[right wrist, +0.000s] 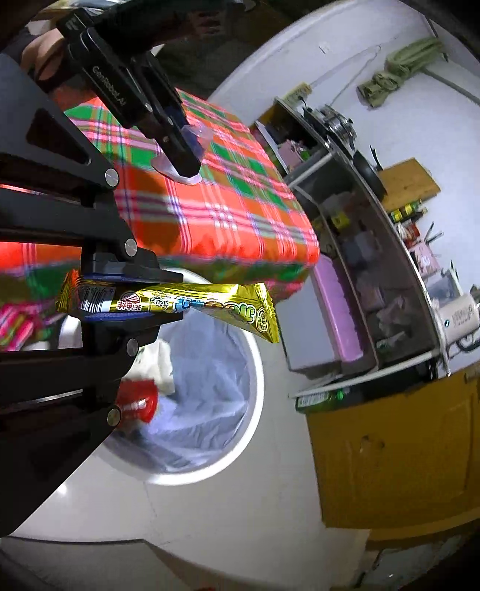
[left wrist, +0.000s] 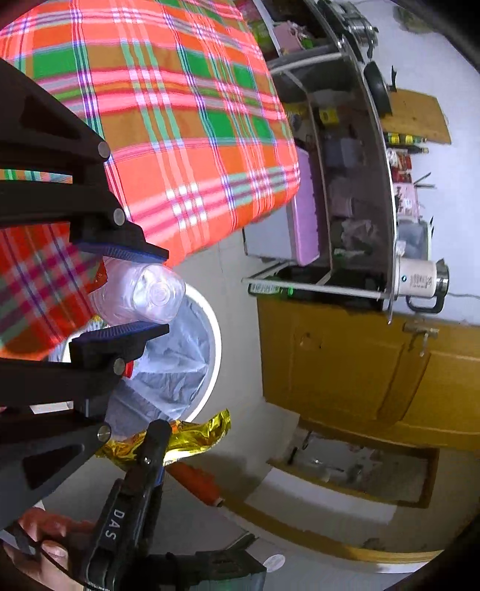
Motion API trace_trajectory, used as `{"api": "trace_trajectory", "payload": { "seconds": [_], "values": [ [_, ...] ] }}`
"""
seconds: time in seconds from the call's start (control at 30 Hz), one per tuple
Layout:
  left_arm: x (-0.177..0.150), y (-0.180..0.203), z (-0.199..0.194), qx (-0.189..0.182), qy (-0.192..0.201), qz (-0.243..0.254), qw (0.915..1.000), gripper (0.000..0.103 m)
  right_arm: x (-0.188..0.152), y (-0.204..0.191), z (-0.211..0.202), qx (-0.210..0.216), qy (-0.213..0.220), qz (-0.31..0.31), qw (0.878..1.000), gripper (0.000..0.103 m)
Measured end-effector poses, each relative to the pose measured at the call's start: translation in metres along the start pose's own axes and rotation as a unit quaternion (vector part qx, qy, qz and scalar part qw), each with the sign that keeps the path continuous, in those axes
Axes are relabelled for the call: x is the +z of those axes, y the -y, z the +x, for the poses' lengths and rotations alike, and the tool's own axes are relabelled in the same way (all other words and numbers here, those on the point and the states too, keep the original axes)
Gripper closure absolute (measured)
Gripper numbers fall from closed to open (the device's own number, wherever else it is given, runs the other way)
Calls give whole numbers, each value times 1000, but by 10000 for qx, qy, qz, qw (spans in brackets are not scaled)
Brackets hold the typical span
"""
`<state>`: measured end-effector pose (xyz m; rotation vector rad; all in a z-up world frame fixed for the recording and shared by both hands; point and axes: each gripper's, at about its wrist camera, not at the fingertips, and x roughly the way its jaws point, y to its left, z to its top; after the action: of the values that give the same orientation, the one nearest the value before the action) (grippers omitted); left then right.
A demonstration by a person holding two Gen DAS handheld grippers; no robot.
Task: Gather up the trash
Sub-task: 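Carry the clear cup and gold snack stick over the bin with both tools, then open both tools to drop the cup and snack stick into the bin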
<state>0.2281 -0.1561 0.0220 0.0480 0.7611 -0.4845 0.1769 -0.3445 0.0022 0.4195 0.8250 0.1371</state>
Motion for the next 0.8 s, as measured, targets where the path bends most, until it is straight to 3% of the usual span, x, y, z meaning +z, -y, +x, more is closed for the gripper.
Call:
{"api": "trace_trajectory", "payload": {
  "seconds": [0.6, 0.73, 0.8],
  "values": [
    [2, 36, 84, -387, -606, 237, 9971, 70, -2, 67, 38, -403, -419, 507, 9970, 90],
    [2, 36, 95, -369, -671, 190, 9969, 56, -2, 72, 43, -509, -473, 510, 9963, 82],
    [3, 35, 99, -389, -666, 167, 9969, 55, -3, 72, 44, -536, -479, 483, 9962, 77]
  ]
}}
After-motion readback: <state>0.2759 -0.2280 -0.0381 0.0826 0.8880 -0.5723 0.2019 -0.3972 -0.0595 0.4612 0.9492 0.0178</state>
